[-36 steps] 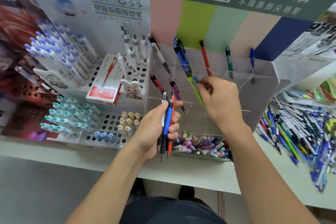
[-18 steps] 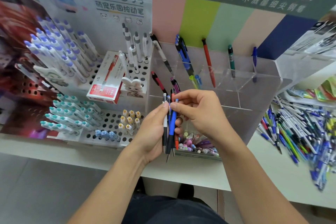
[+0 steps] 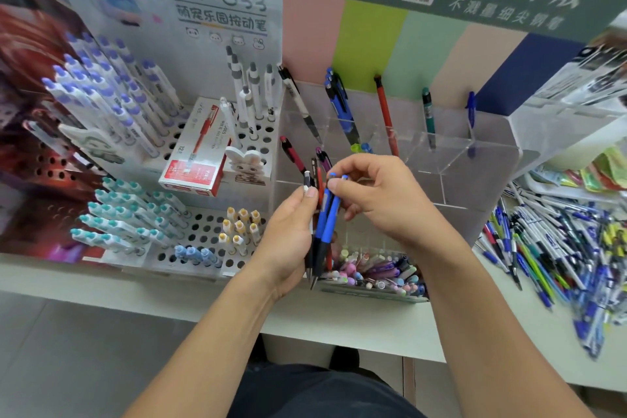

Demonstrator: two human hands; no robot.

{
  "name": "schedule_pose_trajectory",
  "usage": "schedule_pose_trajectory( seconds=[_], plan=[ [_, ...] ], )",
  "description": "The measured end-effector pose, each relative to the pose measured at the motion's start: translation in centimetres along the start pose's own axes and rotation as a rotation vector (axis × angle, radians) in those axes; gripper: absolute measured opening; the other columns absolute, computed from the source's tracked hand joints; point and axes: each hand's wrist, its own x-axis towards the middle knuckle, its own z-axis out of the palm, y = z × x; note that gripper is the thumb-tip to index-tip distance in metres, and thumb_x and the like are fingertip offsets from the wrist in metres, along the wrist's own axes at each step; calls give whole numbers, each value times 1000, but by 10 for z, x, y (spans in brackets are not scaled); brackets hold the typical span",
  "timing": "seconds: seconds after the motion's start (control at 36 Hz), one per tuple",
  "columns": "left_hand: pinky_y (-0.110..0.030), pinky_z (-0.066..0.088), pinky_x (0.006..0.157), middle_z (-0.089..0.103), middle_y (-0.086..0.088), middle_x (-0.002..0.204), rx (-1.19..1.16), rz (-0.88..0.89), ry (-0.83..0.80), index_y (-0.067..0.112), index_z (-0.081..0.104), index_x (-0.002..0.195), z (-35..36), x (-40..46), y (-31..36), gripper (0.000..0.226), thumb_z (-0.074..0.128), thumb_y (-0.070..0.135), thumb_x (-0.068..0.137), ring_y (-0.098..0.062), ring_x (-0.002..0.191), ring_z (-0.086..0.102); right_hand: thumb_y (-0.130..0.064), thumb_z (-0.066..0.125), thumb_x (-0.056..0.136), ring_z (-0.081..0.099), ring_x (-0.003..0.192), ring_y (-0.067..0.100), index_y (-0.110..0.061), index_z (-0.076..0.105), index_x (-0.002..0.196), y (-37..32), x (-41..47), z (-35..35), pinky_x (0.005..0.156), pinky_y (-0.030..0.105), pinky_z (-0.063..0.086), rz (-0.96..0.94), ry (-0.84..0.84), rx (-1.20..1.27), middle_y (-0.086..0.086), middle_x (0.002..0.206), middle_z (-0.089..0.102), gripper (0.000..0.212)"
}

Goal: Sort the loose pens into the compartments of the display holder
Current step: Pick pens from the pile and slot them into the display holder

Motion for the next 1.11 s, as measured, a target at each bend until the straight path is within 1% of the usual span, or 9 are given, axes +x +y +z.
schedule_pose_trajectory(
  seconds=[0.11, 0.19, 0.44, 0.58, 0.67, 0.75, 0.83, 0.94, 1.11],
  plan=[
    [-25, 49, 54, 59, 3, 66, 66, 41, 30, 16, 59, 89, -4, 2, 7, 34, 39, 34, 109, -14, 59, 53, 3, 61, 97, 58, 57, 6, -8, 67, 91, -7, -1, -12, 53, 20, 51, -26, 14, 162, 9, 79, 65, 14],
    [-40, 52, 70, 60, 8, 64, 194, 121, 35, 28, 57, 77, -5, 3, 8, 41, 36, 42, 109, -22, 71, 58, 2, 59, 98, 55, 56, 5, -9, 66, 93, -13, 1, -19, 55, 20, 50, -73, 73, 149, 4, 78, 65, 15],
    [-25, 43, 42, 68, -10, 72, 84, 172, -155, 9, 38, 99, 0, 3, 24, 24, 35, 31, 109, -20, 50, 53, 1, 52, 102, 50, 54, 8, -6, 61, 95, -22, 13, -27, 50, 15, 41, 21, 21, 219, 11, 85, 74, 13],
    [-21, 41, 42, 72, -7, 75, -88, 131, -49, 12, 43, 98, -7, 10, 31, 20, 37, 27, 110, -14, 51, 60, 0, 57, 100, 56, 57, 8, -17, 57, 96, -62, 6, -57, 51, 16, 41, -360, 319, 30, -2, 77, 76, 18],
    [-20, 44, 45, 71, -3, 78, -149, 110, -74, 12, 54, 107, -15, 11, 33, 19, 41, 26, 108, -12, 56, 60, -6, 57, 99, 66, 71, 1, -24, 54, 101, -96, 6, -73, 64, 17, 48, -635, 473, -188, 14, 94, 71, 18],
    [-21, 47, 50, 70, -2, 80, -240, 75, -98, 12, 61, 113, -16, 9, 34, 21, 46, 25, 106, -11, 60, 60, -10, 59, 97, 69, 87, 10, -20, 60, 106, -107, 21, -69, 77, 25, 53, -729, 538, -404, 4, 98, 68, 13],
    [-22, 48, 54, 69, -2, 81, -256, 77, -127, 13, 63, 117, -18, 9, 33, 22, 47, 24, 106, -12, 62, 60, -7, 59, 96, 65, 87, 18, -5, 63, 109, -96, 41, -51, 82, 30, 54, -697, 475, -616, 3, 97, 67, 13],
    [-23, 45, 55, 66, -1, 80, -224, 71, -139, 13, 62, 122, -21, 8, 31, 26, 44, 23, 107, -11, 60, 53, -9, 58, 98, 59, 90, 35, -7, 61, 113, -75, 61, -35, 82, 48, 50, -597, 324, -832, 17, 97, 66, 15],
    [-21, 29, 47, 55, -3, 73, -302, 41, -180, 7, 60, 128, -25, 7, 31, 35, 37, 26, 109, -10, 53, 37, -12, 58, 100, 60, 85, 40, -7, 62, 116, -62, 65, -20, 77, 44, 50, -435, 277, -783, 20, 98, 69, 17]
  ],
)
